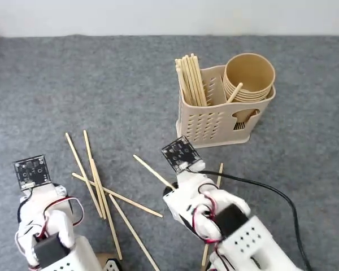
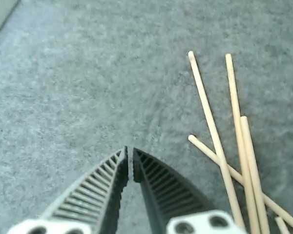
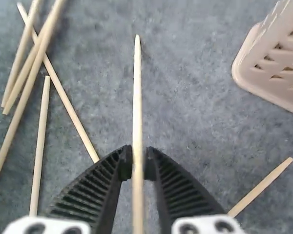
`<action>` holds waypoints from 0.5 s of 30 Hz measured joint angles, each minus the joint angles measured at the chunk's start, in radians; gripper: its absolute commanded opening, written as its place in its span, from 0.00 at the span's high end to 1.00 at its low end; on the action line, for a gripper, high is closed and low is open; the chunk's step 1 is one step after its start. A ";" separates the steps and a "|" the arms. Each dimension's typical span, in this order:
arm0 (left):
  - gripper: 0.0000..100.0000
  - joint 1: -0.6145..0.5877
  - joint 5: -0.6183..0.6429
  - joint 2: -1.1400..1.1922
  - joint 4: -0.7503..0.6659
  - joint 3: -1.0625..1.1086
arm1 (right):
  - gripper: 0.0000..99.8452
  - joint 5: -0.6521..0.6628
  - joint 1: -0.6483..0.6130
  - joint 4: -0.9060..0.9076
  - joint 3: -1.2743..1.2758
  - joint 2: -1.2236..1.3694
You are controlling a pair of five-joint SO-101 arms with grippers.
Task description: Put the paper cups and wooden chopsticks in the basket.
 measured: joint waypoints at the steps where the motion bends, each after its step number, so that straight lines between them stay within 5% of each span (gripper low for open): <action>1: 0.98 -0.003 -0.002 0.000 0.000 -0.006 | 0.75 0.000 -0.002 0.000 -0.009 0.021; 8: 0.98 -0.066 -0.002 0.000 0.000 -0.008 | 0.78 0.000 -0.011 0.040 -0.101 0.061; 15: 0.98 -0.170 -0.002 0.000 0.000 -0.002 | 0.78 -0.008 -0.158 0.106 -0.157 0.072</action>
